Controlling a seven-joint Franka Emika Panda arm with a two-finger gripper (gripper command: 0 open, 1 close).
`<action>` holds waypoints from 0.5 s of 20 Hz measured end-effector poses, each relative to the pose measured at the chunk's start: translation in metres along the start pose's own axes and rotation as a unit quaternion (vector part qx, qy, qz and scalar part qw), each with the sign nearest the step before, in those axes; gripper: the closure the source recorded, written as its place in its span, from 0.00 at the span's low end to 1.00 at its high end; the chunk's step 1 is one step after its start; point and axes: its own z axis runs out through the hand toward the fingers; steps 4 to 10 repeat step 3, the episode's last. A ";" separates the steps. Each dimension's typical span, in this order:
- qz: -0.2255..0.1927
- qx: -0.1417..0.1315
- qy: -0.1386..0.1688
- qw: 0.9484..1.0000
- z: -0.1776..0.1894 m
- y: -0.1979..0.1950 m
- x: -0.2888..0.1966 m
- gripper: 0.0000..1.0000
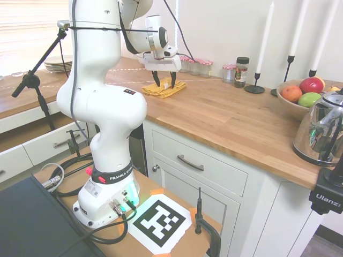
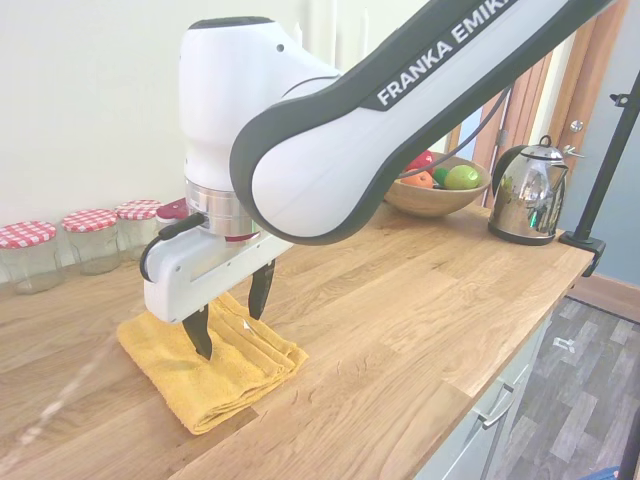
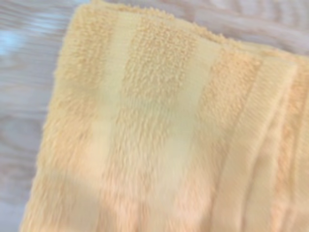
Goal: Wipe the counter
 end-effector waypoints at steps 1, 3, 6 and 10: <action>0.000 0.002 0.002 1.000 -0.005 0.003 -0.001 0.00; 0.002 0.004 0.004 1.000 -0.011 0.008 -0.002 0.00; 0.002 0.004 0.004 1.000 -0.011 0.008 -0.002 0.00; 0.002 0.004 0.004 1.000 -0.011 0.008 -0.002 0.00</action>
